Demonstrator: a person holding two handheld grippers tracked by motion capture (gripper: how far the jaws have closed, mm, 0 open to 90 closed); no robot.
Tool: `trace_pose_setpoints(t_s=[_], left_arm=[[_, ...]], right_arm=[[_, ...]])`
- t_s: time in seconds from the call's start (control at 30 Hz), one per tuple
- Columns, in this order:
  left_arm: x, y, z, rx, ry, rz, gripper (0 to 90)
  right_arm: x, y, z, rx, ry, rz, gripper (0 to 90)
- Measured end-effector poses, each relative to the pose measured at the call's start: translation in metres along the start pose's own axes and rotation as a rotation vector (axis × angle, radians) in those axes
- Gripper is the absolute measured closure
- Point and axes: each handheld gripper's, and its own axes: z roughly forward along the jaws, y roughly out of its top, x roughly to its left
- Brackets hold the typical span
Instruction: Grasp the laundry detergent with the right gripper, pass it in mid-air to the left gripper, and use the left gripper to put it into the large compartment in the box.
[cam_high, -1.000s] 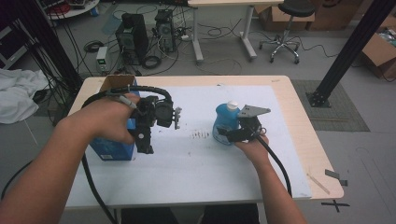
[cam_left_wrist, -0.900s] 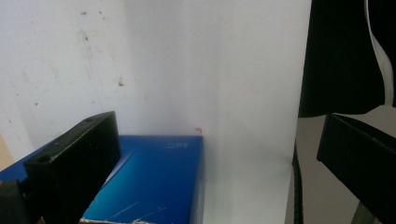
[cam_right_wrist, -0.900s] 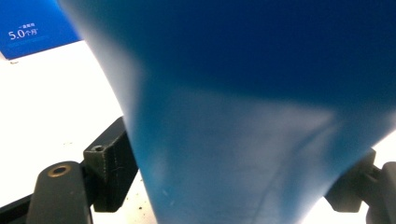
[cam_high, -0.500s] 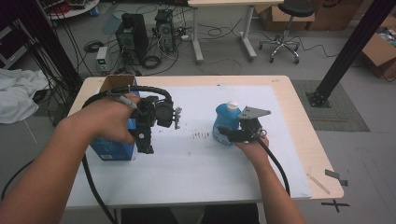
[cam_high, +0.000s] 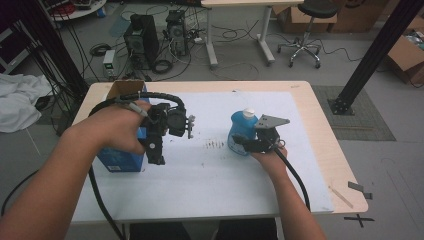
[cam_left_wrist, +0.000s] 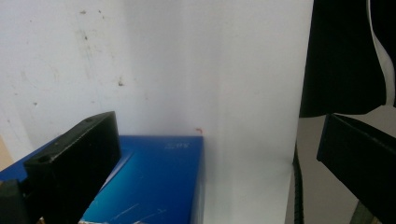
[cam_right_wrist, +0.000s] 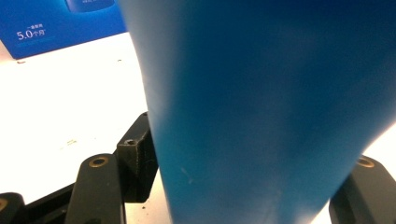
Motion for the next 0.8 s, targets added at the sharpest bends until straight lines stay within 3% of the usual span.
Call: trace_pose_setpoints(t_s=[0.47,0.53,0.8], left_arm=[[0.0006,-0.0006,0.0015,-0.001,-0.001,0.0,0.1],[0.0005,-0.0006,0.0019,-0.003,0.0,0.0,0.1],[0.0009,-0.0015,0.0001,-0.015,0.002,-0.004,0.1]], right_arm=[[0.0011,-0.0007,-0.0006,-0.009,-0.012,0.007,43.5],[-0.0008,-0.0012,-0.0018,-0.017,0.002,0.03,45.0],[-0.0013,0.0048,-0.0095,-0.011,0.033,0.01,47.0]])
